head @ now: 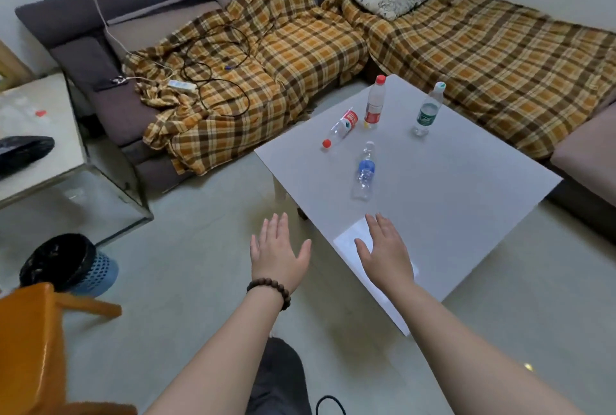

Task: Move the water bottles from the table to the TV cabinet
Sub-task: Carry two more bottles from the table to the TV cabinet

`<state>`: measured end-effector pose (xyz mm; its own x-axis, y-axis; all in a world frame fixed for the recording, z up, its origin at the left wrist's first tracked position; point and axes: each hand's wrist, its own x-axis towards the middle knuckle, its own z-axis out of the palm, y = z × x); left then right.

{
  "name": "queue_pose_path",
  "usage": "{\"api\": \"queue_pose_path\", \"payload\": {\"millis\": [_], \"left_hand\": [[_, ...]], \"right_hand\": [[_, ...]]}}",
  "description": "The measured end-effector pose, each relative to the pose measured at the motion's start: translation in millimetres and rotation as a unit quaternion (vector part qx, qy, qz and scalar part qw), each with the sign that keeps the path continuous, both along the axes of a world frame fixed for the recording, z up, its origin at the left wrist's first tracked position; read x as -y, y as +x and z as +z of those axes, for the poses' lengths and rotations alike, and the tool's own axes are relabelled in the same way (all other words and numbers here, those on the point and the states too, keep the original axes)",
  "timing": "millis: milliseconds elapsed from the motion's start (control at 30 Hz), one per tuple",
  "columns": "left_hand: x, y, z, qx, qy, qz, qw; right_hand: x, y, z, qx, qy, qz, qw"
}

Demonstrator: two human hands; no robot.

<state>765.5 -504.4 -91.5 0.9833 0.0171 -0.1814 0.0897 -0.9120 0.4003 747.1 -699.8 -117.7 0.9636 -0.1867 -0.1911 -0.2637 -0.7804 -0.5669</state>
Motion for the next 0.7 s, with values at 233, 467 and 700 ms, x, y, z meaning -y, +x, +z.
{"api": "queue_pose_path", "payload": {"millis": [233,467,700], "left_hand": [[-65.1,161.7,4.4,-0.007,0.020,-0.101,0.995],[-53.8,272.3,-3.9,-0.031,0.012,-0.198,0.980],[-8.7,366.9,-40.6,-0.033,0.075,-0.300,0.950]], "right_hand": [[-62.7,110.5,-1.4,-0.008,0.003,-0.103,0.995],[-65.2,182.0,-7.6,-0.035,-0.008,-0.192,0.981],[-37.4,249.5,-42.2,-0.052,0.006,-0.267,0.962]]}}
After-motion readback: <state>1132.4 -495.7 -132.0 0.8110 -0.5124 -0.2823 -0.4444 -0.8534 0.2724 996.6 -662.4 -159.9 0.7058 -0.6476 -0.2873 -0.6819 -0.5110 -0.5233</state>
